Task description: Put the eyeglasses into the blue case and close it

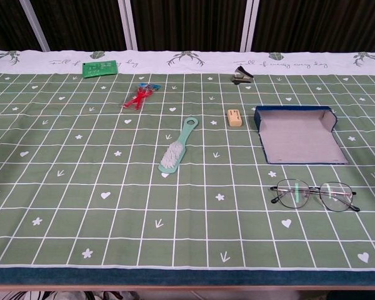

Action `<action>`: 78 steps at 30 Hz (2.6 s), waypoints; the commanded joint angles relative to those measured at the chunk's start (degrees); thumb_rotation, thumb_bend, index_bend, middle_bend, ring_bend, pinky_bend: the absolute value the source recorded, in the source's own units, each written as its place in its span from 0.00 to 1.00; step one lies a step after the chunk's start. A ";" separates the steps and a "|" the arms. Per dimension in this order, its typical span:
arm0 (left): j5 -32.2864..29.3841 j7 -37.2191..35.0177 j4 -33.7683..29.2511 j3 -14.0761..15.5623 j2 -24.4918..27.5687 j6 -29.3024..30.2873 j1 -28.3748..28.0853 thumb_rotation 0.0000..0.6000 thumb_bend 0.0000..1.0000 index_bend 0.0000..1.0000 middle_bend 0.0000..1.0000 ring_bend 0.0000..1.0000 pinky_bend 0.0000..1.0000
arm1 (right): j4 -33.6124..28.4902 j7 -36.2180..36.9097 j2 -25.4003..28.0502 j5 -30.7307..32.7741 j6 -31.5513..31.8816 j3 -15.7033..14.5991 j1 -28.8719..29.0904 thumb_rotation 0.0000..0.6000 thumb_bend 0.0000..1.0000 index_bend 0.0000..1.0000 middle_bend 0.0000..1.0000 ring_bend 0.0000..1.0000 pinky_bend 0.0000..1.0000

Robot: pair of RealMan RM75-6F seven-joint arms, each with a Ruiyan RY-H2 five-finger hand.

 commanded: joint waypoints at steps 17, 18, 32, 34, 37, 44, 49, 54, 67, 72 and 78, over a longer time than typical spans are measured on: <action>-0.65 0.08 -0.18 -0.07 0.19 -0.89 -0.33 1.00 0.36 0.13 0.00 0.00 0.00 | -4.20 -8.26 -2.95 9.57 -15.56 3.79 9.37 1.00 0.20 0.28 0.08 0.10 0.19; -0.70 0.11 -0.20 -0.07 0.22 -1.00 -0.36 1.00 0.36 0.13 0.00 0.00 0.00 | -4.35 -9.19 -3.73 10.25 -15.81 3.93 9.60 1.00 0.20 0.28 0.08 0.10 0.19; -0.99 -0.29 -0.30 -0.08 0.49 -1.55 -0.54 1.00 0.36 0.13 0.00 0.00 0.00 | -6.88 -23.21 -11.35 18.66 -17.77 5.14 12.94 1.00 0.32 0.37 0.08 0.10 0.19; -1.07 -0.39 -0.29 -0.09 0.52 -1.54 -0.52 1.00 0.36 0.13 0.00 0.00 0.00 | -7.27 -24.14 -12.12 19.79 -17.72 5.11 13.06 1.00 0.32 0.38 0.08 0.10 0.19; -1.02 -0.31 -0.30 -0.06 0.53 -1.55 -0.54 1.00 0.36 0.13 0.00 0.00 0.00 | -7.73 -25.34 -13.10 20.79 -17.43 4.77 13.13 1.00 0.32 0.40 0.08 0.10 0.19; -0.98 -0.06 -0.29 -0.01 0.51 -1.52 -0.55 1.00 0.36 0.13 0.00 0.00 0.00 | -6.42 -27.53 -15.44 22.43 -16.65 4.46 13.55 1.00 0.32 0.46 0.08 0.10 0.19; -1.07 -0.04 -0.23 -0.02 0.50 -1.59 -0.58 1.00 0.36 0.13 0.00 0.00 0.00 | -4.65 -27.32 -17.11 23.45 -16.69 4.44 13.85 1.00 0.36 0.47 0.08 0.10 0.19; -1.07 0.12 -0.19 0.01 0.48 -1.67 -0.63 1.00 0.36 0.13 0.00 0.00 0.00 | -3.58 -26.89 -18.01 23.55 -16.72 4.31 14.15 1.00 0.39 0.49 0.08 0.10 0.19; -1.15 0.17 -0.20 0.02 0.49 -1.67 -0.63 1.00 0.36 0.13 0.00 0.00 0.00 | -1.96 -26.14 -19.82 23.43 -16.82 3.91 14.97 1.00 0.40 0.53 0.08 0.10 0.19; -1.18 0.17 -0.20 0.00 0.49 -1.64 -0.63 1.00 0.36 0.13 0.00 0.00 0.00 | -1.89 -26.02 -19.98 23.38 -16.59 3.90 15.14 1.00 0.42 0.55 0.08 0.10 0.19; -1.16 0.28 -0.21 0.04 0.47 -1.63 -0.63 1.00 0.36 0.13 0.00 0.00 0.00 | -2.01 -25.94 -19.88 23.36 -16.30 3.81 15.31 1.00 0.45 0.56 0.08 0.10 0.19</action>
